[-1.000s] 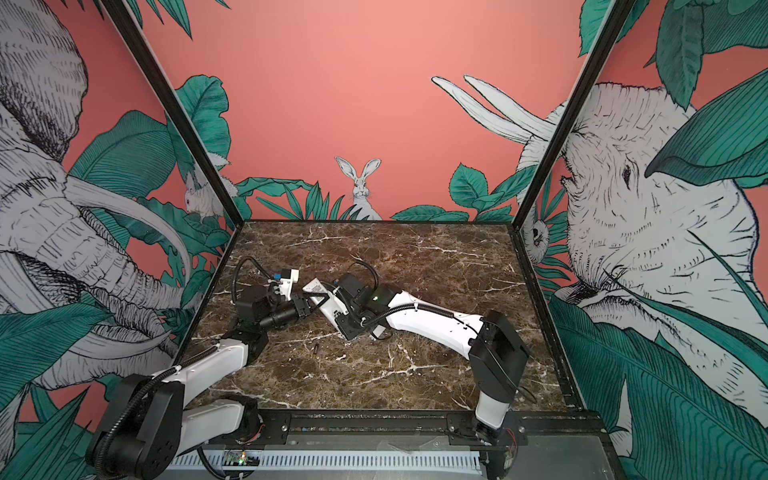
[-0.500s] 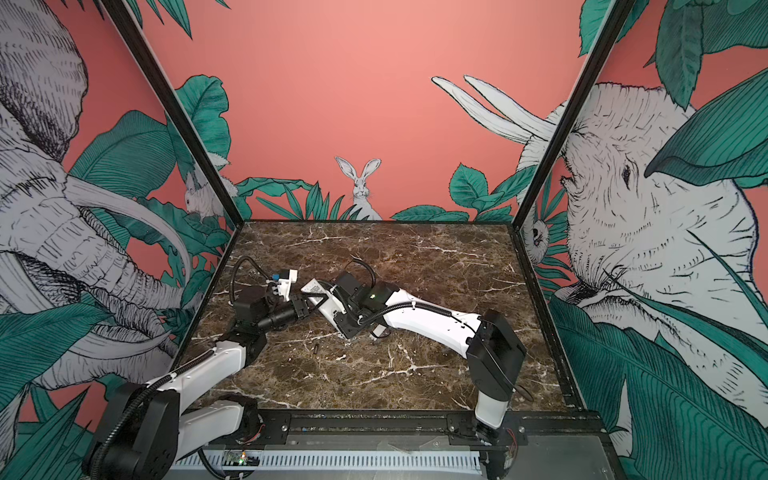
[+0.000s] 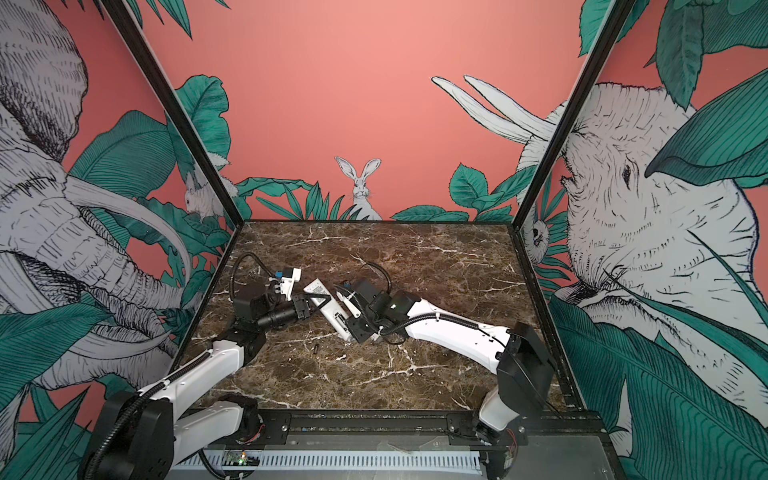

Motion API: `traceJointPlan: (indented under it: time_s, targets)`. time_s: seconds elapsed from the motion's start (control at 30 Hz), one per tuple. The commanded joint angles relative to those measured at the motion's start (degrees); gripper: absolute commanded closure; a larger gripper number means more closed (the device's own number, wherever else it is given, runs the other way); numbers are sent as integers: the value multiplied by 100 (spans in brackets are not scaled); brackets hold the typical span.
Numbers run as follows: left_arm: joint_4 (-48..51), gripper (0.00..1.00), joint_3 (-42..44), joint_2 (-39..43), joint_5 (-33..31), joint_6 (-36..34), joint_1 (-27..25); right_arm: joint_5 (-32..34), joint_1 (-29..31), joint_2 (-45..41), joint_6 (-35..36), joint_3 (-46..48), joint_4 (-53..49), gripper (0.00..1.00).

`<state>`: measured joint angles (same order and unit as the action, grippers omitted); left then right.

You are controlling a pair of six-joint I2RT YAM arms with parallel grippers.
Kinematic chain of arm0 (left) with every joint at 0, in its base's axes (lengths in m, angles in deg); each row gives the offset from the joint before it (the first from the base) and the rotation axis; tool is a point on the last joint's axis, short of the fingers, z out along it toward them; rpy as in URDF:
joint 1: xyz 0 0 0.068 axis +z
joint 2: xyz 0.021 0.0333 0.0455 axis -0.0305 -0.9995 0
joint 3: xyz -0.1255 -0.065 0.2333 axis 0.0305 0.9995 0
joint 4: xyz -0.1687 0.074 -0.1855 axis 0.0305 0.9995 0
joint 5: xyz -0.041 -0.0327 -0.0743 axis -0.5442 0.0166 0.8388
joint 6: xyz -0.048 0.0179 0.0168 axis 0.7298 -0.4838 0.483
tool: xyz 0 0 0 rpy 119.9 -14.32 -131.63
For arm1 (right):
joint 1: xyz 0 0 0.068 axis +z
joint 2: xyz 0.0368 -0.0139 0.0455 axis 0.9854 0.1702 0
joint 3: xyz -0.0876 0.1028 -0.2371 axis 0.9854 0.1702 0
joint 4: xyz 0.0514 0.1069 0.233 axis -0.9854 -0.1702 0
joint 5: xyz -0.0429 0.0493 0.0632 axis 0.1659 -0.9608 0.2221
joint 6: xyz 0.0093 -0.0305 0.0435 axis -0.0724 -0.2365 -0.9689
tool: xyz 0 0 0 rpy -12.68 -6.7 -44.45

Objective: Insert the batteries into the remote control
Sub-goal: 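Push the AA battery fully down into the remote, then open the right gripper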

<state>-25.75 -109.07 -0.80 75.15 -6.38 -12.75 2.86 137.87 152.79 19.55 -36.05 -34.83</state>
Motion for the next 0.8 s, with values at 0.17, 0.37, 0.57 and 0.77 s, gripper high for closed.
traceJointPlan:
  time_s: [0.17,0.37,0.57,0.77]
  targets:
    - [-122,100,-180,-64,547,-233,-15,-537,-5,-376,17,376,572,53]
    - [-462,100,-164,-174,832,-97,-61,-636,-2,-352,-41,500,758,52]
    - [-485,100,-280,-265,1193,-62,-70,-542,-20,-312,25,514,815,52]
    - [-123,100,-417,-78,1366,-216,-71,-616,-122,-284,33,555,884,59]
